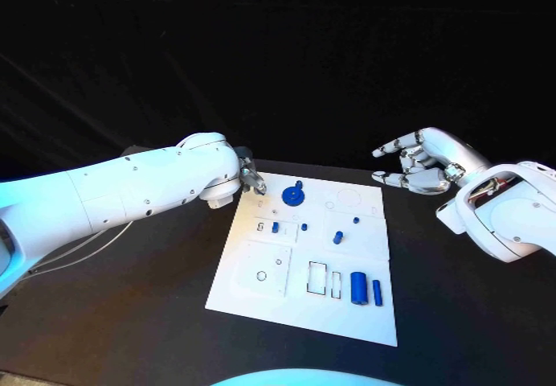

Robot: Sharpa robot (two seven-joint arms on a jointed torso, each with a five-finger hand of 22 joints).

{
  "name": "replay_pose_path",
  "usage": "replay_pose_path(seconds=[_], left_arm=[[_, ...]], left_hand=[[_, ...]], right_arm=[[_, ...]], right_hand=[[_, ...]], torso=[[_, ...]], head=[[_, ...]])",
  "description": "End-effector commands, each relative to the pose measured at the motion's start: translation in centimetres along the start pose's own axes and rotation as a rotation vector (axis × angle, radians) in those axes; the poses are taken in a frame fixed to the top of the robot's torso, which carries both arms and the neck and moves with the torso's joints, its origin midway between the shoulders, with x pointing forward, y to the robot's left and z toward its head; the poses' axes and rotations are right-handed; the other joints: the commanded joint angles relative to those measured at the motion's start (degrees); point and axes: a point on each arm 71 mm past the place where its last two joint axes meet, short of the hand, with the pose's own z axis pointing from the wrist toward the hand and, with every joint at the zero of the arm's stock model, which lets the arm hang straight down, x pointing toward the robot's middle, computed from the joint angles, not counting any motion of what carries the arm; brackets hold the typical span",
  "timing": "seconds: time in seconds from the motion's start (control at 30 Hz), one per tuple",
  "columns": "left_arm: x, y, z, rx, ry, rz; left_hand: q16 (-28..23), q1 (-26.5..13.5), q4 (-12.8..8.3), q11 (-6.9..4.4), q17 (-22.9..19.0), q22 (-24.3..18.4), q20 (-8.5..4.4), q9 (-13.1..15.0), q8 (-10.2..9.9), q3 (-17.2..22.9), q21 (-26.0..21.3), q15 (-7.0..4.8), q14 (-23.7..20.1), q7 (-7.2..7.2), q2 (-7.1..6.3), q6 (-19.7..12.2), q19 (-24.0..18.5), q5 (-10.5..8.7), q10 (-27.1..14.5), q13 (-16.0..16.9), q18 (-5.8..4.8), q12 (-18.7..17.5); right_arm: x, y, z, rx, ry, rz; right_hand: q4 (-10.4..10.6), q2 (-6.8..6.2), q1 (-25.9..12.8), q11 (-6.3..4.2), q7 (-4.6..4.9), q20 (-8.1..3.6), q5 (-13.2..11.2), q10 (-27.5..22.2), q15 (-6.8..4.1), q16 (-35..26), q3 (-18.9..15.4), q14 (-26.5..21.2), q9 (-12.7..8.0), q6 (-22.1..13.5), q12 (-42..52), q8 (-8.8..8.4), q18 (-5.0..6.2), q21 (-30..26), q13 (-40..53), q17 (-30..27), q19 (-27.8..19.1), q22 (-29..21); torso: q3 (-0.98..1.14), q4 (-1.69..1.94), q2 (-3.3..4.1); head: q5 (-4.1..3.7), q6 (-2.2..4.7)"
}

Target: Assemble the parts on the task board

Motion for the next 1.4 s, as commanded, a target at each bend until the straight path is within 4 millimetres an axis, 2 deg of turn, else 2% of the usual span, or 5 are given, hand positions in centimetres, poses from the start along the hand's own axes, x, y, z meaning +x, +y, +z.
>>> replay_pose_path(seconds=[0.03, 0.6, 0.77, 1.0, 1.4], left_arm=[[0.2, -0.1, 0.1, -0.041, 0.015, 0.06], [0.8, -0.3, 0.7, -0.063, 0.029, 0.16], [0.9, -0.2, 0.8, -0.069, 0.025, 0.168], [1.3, 0.0, 1.0, -0.075, 0.028, 0.169], [1.9, 0.2, 1.2, -0.077, 0.036, 0.169]], left_hand=[[0.2, -0.2, -3.2, -3.22, 14.8, 9.8, -0.18, 1.6, 0.3, 3.4, 0.3, -0.51, 5.9, -2.87, 0.32, 2.9, 2.0, 0.17, 3.6, 0.1, -0.66, 0.3], [0.4, -0.5, -3.2, -3.35, 15.1, 10.1, -0.26, 1.7, 0.8, 3.1, 0.5, -0.59, 6.0, -3.04, 0.3, 3.0, 2.3, 0.09, 4.0, 0.7, -0.75, 0.9], [0.4, -0.6, -3.2, -3.38, 15.1, 10.2, -0.28, 1.7, 0.9, 3.0, 0.6, -0.61, 6.0, -3.08, 0.33, 3.0, 2.3, 0.07, 4.1, 0.8, -0.78, 1.0], [0.4, -0.7, -3.2, -3.41, 15.1, 10.2, -0.3, 1.7, 1.0, 2.9, 0.6, -0.63, 6.0, -3.11, 0.4, 3.1, 2.3, 0.06, 4.2, 0.9, -0.78, 1.1], [0.4, -1.3, -3.1, -3.46, 15.1, 10.2, -0.37, 1.7, 1.3, 2.2, 0.6, -0.69, 6.0, -3.22, 0.25, 3.0, 2.3, -0.03, 4.3, 1.0, -0.77, 1.2]], right_arm=[[0.0, 0.0, 0.0, 0.008, 0.003, -0.002], [-0.1, -0.4, 0.2, 0.021, -0.015, -0.005], [-0.1, -0.4, 0.2, 0.021, -0.015, -0.005], [-0.1, -0.3, 0.2, 0.022, -0.013, -0.005], [-0.1, -0.3, 0.3, 0.023, -0.012, -0.005]], right_hand=[[0.3, -0.38, -0.1, -0.38, 0.06, -0.01, 0.3, 0.1, -0.07, -0.2, -0.1, 4.3, 0.0, 0.5, 0.0, 0.27, -0.14, -0.3, -0.1, 8.7, -0.2, 9.1], [0.7, -0.7, -0.5, -0.44, -0.01, -0.07, 0.6, -0.4, -0.12, -0.8, -0.4, 4.1, 0.0, 0.6, -0.7, 0.2, 0.17, -1.9, -0.8, 7.9, -0.8, 8.7], [0.7, -0.71, -0.5, -0.44, -0.01, -0.07, 0.6, -0.4, -0.13, -0.8, -0.4, 4.1, 0.0, 0.6, -0.7, 0.2, 0.17, -2.0, -0.8, 7.9, -0.8, 8.7], [0.8, -0.72, -0.5, -0.46, -0.03, -0.08, 0.7, -0.4, -0.14, -0.9, -0.4, 4.0, 0.0, 0.7, -0.8, 0.2, 0.2, -2.1, -0.9, 7.8, -0.9, 8.6], [0.8, -0.72, -0.5, -0.46, -0.03, -0.08, 0.7, -0.4, -0.14, -0.9, -0.4, 4.0, 0.0, 0.7, -0.8, 0.2, 0.2, -2.1, -0.9, 7.8, -0.9, 8.6]], torso=[[-0.06, 0.01, 0.01], [-0.15, 0.01, 0.0], [-0.09, -0.02, 0.01], [-0.16, -0.05, 0.03], [-0.15, -0.01, -0.01]], head=[[-0.01, -0.29], [0.35, -0.82], [0.5, -0.83], [0.45, -0.98], [0.35, -1.48]])
